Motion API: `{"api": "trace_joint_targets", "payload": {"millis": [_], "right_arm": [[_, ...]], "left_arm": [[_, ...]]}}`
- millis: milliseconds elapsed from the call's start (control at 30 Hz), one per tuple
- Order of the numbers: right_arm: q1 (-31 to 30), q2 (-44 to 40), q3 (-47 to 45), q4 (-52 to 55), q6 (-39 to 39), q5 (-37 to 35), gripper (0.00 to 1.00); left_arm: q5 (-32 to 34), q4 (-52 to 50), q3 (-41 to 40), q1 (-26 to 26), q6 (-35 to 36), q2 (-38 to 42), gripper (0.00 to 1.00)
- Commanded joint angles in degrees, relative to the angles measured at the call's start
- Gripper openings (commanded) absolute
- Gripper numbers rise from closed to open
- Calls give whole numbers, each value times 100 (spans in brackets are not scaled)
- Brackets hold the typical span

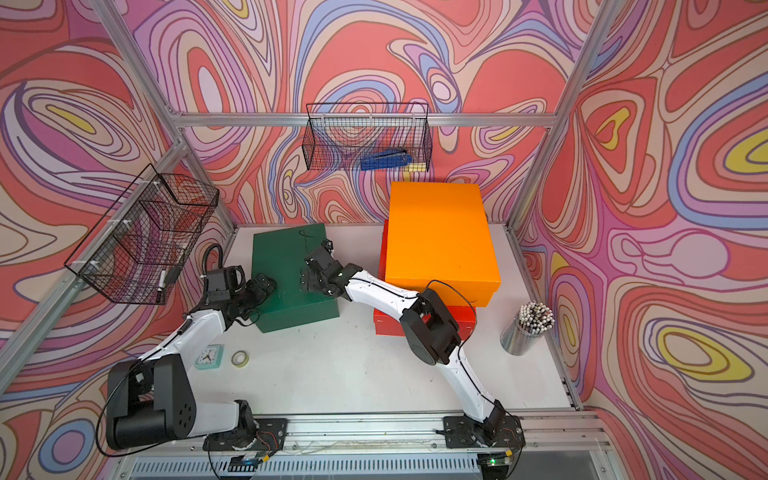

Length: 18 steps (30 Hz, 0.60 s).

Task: Stack the shoeboxes
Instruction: Pick up the shoebox from the center of the board.

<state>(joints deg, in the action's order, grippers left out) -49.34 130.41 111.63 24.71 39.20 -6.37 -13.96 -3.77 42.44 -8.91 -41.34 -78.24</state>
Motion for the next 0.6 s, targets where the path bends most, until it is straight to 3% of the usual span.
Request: {"api": "trace_joint_targets", "payload": {"millis": [0,133,267,567], "right_arm": [[-81,298,-219,-337,436,721,98],[-160,303,-291,-457,530,906,97],[-286,119,-370,-712,475,1070,89],[-682,-333,-71,-640,184,1183,79]], "left_arm": [[-266,187,-13,29,-164,-235,100],[-335,241,-16,34,-120,-227,98],[-524,215,9,29,-102,-90,94],[-472,-393,45,73,-93,845,92]]}}
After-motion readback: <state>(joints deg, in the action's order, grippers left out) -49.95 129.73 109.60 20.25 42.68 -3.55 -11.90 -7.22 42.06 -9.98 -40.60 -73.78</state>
